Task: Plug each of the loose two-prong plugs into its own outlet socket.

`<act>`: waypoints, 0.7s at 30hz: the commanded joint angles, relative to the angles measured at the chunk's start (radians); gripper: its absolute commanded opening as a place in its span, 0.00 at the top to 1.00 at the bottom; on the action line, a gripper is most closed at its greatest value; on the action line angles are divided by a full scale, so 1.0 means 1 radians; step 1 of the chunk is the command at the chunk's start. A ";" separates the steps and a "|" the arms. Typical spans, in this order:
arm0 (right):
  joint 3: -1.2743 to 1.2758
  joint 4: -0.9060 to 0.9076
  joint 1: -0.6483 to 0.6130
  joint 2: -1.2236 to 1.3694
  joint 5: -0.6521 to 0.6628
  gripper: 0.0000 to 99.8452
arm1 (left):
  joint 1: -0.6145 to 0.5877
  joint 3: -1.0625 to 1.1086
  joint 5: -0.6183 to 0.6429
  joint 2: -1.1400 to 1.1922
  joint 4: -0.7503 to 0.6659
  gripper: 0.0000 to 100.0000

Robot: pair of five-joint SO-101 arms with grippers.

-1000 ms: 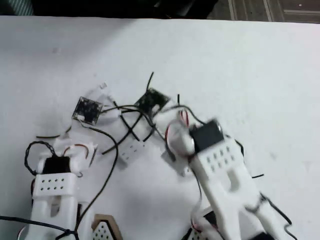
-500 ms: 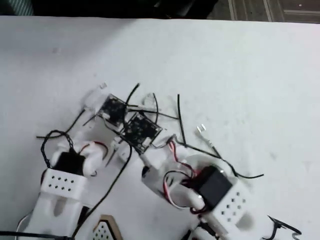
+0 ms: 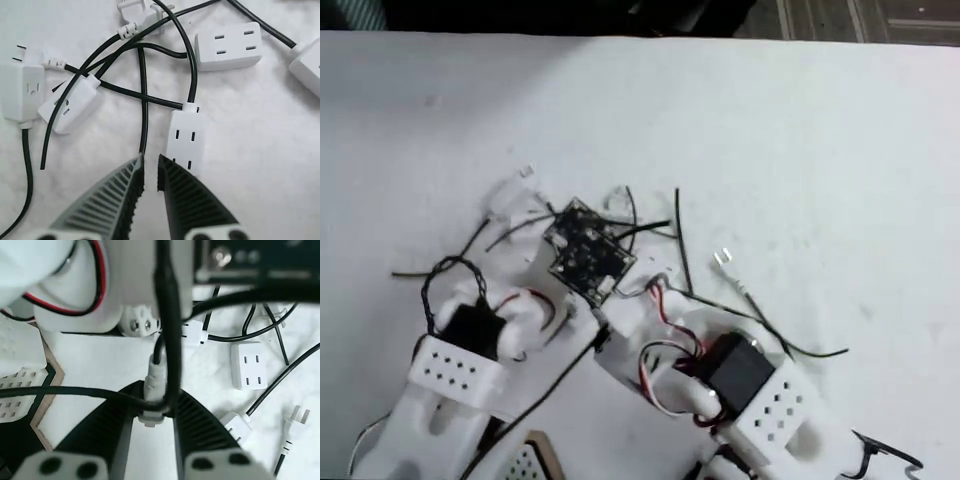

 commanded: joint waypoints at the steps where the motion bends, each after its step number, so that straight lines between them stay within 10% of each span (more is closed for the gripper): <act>1: -0.005 -0.038 -0.005 -0.004 -0.011 0.98 | 0.021 -0.040 0.008 -0.024 0.000 0.93; 10: 0.055 -0.110 -0.097 -0.004 -0.081 0.98 | 0.163 -0.040 0.008 -0.024 0.005 0.93; 21: 0.075 -0.104 -0.096 -0.013 -0.080 0.98 | 0.056 -0.041 0.008 -0.024 0.031 0.93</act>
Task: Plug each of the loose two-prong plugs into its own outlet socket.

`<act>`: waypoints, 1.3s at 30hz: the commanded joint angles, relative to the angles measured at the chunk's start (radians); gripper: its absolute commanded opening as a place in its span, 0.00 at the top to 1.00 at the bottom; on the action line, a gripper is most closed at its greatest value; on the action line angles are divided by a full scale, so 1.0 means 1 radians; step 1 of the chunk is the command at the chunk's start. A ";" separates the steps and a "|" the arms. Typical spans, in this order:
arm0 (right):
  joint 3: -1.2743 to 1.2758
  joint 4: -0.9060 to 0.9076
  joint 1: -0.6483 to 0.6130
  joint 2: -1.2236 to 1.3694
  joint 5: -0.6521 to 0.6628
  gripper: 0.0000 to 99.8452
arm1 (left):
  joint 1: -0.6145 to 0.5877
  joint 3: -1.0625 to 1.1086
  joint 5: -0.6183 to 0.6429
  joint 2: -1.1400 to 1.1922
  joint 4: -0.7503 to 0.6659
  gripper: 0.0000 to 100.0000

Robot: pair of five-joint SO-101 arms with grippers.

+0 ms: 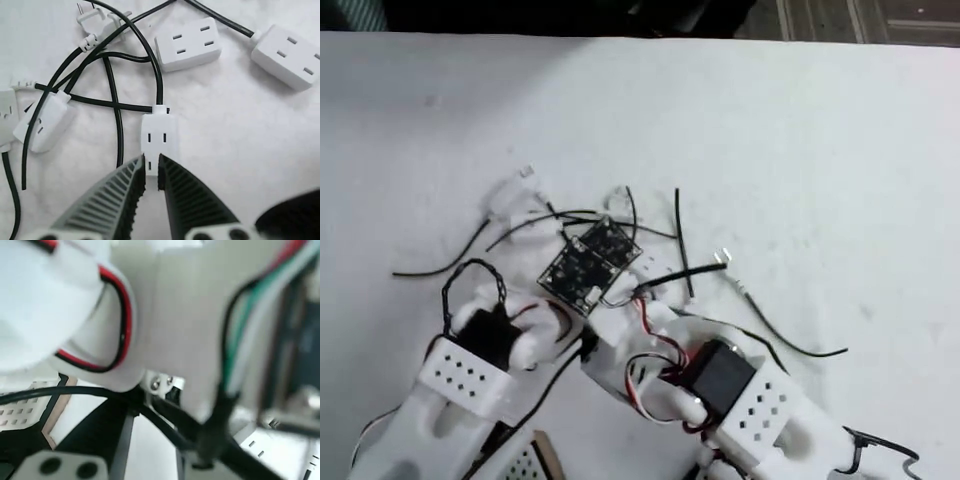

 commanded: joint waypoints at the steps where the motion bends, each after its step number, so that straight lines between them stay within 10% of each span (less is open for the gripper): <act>1: -0.026 0.010 -0.008 -0.013 -0.006 0.98 | -0.111 -0.041 0.008 -0.016 0.005 0.93; 17: 0.074 -0.177 0.127 -0.002 0.049 0.98 | -0.730 -0.092 0.002 -0.015 0.034 0.93; 39: 0.080 -0.633 0.094 0.524 -0.029 0.98 | -0.809 0.101 0.003 -0.015 -0.121 0.93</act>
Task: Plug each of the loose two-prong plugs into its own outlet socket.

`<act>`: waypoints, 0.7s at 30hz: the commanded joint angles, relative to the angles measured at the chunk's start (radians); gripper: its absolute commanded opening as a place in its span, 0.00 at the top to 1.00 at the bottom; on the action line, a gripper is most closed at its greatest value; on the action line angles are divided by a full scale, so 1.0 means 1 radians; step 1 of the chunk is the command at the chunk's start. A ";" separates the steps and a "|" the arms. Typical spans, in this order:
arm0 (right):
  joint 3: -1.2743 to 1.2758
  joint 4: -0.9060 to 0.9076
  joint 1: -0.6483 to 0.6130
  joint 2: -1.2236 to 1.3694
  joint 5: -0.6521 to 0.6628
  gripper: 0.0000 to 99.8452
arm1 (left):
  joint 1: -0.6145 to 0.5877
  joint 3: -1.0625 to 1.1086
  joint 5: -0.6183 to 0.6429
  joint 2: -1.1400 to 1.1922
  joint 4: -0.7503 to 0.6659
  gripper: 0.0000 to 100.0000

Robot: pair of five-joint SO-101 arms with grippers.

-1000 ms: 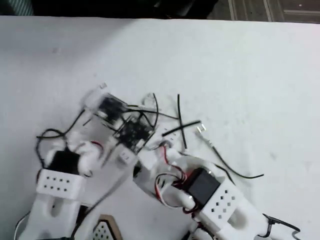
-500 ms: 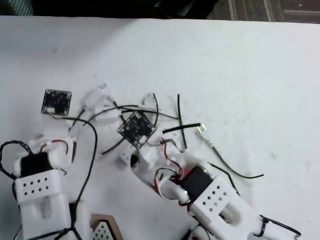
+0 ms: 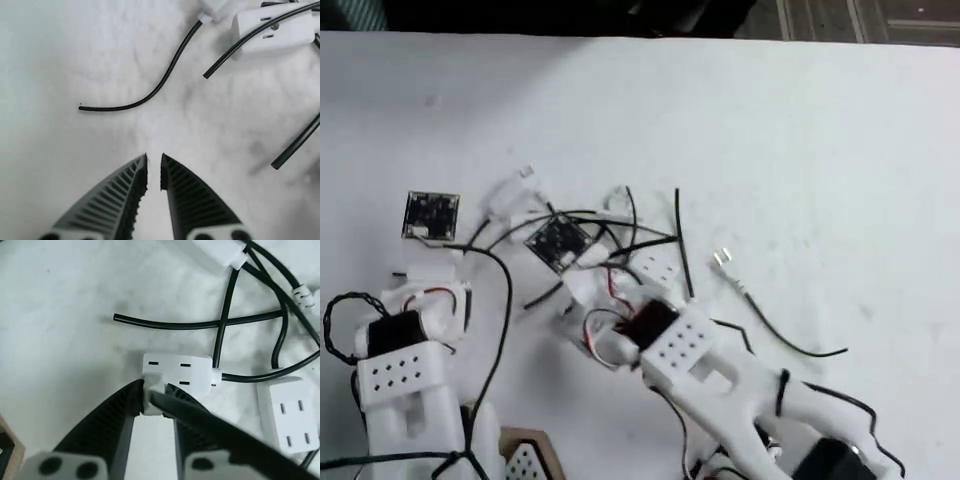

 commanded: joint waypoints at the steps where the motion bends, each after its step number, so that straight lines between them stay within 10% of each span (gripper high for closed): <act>1: -0.049 -0.071 -0.007 0.044 -0.011 0.98 | -0.010 -0.002 0.008 -0.013 -0.021 0.93; 21: -0.018 -0.140 -0.007 0.074 -0.008 0.98 | -0.010 0.005 0.006 -0.013 -0.034 0.93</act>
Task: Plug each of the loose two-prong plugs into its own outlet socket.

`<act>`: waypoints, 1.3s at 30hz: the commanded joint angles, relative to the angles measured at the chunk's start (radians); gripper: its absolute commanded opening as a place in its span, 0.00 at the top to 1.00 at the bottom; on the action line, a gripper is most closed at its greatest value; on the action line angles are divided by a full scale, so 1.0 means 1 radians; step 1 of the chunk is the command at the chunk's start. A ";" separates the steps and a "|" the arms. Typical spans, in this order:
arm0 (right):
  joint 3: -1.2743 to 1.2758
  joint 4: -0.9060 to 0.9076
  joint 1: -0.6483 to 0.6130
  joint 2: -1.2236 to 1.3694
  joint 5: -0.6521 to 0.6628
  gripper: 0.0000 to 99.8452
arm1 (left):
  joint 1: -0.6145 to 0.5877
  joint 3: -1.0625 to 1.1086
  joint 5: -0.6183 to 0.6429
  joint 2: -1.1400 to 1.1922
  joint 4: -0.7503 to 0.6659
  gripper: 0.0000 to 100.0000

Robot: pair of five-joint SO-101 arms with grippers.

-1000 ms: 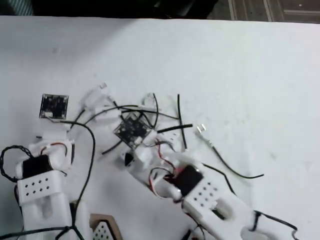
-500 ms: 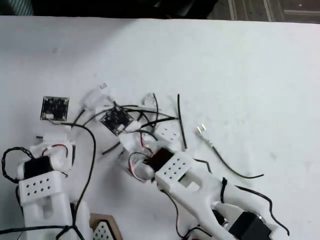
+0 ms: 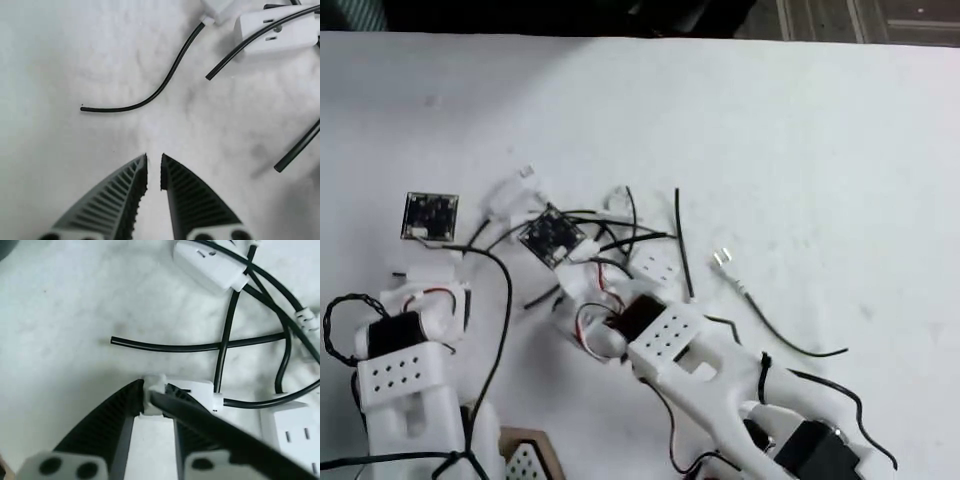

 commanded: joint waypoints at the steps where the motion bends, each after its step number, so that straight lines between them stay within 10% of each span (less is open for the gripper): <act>1: -0.003 -0.018 -0.007 -0.002 -0.006 0.98 | -0.004 -0.006 0.006 -0.013 -0.015 0.93; 39: -0.006 0.101 -0.039 0.265 0.077 0.98 | -0.002 0.003 0.006 -0.013 -0.020 0.93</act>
